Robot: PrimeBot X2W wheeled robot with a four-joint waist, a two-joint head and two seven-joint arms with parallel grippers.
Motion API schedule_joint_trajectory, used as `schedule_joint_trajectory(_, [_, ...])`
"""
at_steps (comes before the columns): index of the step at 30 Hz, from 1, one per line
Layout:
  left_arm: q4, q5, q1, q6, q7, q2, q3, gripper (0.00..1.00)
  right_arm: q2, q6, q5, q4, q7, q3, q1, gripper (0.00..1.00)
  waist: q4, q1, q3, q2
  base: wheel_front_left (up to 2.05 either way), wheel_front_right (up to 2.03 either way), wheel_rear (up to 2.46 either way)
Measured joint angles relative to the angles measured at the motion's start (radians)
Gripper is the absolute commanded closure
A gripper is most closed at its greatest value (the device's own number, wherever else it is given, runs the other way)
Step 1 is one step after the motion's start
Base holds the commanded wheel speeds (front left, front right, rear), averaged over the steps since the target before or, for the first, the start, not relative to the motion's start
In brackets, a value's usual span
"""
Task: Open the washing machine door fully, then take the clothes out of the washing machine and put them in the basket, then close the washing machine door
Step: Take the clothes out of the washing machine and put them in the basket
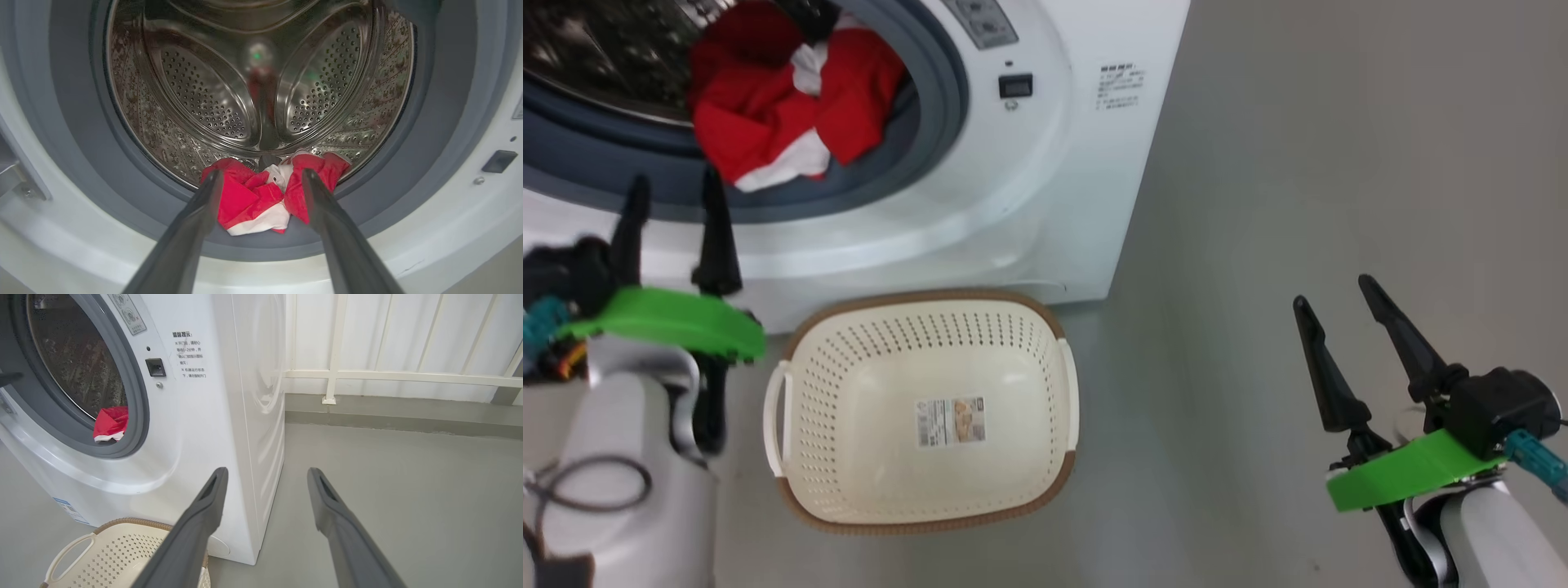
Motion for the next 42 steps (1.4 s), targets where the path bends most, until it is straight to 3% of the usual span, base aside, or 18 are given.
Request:
schedule_joint_trajectory(7, [0.187, -0.027, -0.193, -0.009, -0.002, 0.012, -0.002, 0.0, -0.004, 0.0, 0.0, -0.013, 0.0, 0.004, -0.046, 0.0, -0.012, -0.0001, 0.089, 0.0, 0.0, 0.0, 0.0])
schedule_joint_trajectory(17, [0.399, -0.009, -0.421, -0.001, -0.002, 0.072, -0.016, 0.0, -0.003, 0.0, -0.002, -0.017, 0.0, 0.029, -0.094, 0.0, -0.048, 0.0, 0.196, 0.0, 0.0, 0.0, 0.0])
schedule_joint_trajectory(29, [0.596, 0.146, -0.59, 0.163, 0.109, 0.157, -0.14, 0.0, 0.017, 0.0, 0.003, -0.012, 0.0, 0.068, -0.15, 0.0, -0.106, 0.0, 0.281, 0.0, 0.0, 0.0, 0.0])
schedule_joint_trajectory(37, [0.648, 0.215, -0.633, 0.208, 0.2, 0.181, -0.213, 0.0, 0.029, 0.0, 0.011, -0.004, 0.0, 0.082, -0.163, 0.0, -0.124, 0.0, 0.306, 0.0, 0.0, 0.0, 0.0])
schedule_joint_trajectory(38, [0.65, 0.225, -0.637, 0.211, 0.207, 0.187, -0.224, 0.12, 0.029, 0.0, 0.011, -0.004, 0.0, 0.082, -0.165, 0.0, -0.126, 0.0, 0.308, 0.0, 0.0, 0.0, 0.0])
schedule_joint_trajectory(39, [0.652, 0.232, -0.638, 0.213, 0.212, 0.191, -0.234, 0.69, 0.029, 0.0, 0.012, -0.003, 0.0, 0.084, -0.165, 0.0, -0.127, -0.0001, 0.309, 0.0, 0.0, 0.0, 0.0])
schedule_joint_trajectory(40, [0.655, 0.238, -0.639, 0.213, 0.216, 0.193, -0.242, 1.0, 0.03, 0.0, 0.015, 0.0, 0.0, 0.085, -0.165, 0.0, -0.129, -0.0001, 0.309, 0.0, 0.0, 0.0, 0.0])
schedule_joint_trajectory(42, [0.661, 0.245, -0.643, 0.213, 0.221, 0.195, -0.255, 1.0, 0.032, 0.0, 0.021, 0.002, 0.0, 0.086, -0.165, 0.0, -0.131, 0.0, 0.309, 0.0, 0.0, 0.0, 0.0])
